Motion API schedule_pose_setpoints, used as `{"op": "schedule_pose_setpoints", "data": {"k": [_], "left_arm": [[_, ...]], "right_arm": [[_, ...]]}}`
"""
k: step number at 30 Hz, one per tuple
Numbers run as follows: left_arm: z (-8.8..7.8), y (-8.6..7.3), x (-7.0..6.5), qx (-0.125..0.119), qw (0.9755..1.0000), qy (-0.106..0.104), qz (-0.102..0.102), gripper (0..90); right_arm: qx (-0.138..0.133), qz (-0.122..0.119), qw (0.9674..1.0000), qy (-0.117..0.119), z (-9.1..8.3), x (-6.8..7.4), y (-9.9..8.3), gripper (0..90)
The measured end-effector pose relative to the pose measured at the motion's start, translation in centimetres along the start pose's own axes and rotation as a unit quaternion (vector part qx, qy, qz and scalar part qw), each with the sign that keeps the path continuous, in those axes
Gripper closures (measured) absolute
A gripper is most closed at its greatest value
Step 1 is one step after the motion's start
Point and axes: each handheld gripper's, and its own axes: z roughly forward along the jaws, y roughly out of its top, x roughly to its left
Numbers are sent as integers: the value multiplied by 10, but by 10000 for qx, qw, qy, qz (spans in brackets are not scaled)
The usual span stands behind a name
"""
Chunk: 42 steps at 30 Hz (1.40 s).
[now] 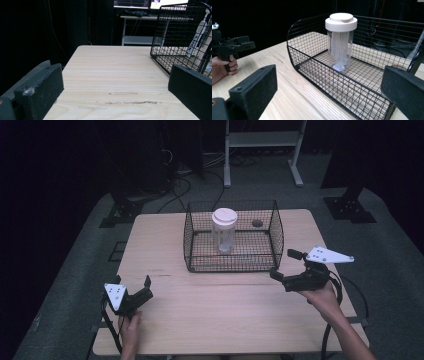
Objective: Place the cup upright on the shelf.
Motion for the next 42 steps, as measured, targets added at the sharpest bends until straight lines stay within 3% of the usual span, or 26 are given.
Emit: {"op": "schedule_pose_setpoints", "data": {"k": [19, 42], "left_arm": [[0, 0, 0, -9, 10000, 1, -17, 0], [0, 0, 0, -14, 10000, -1, -1, 0]], "right_arm": [[62, 132, 9999, -44, -13, 3, -27, 1], [62, 480, 9979, -428, -40, -10, -68, 1]]}}
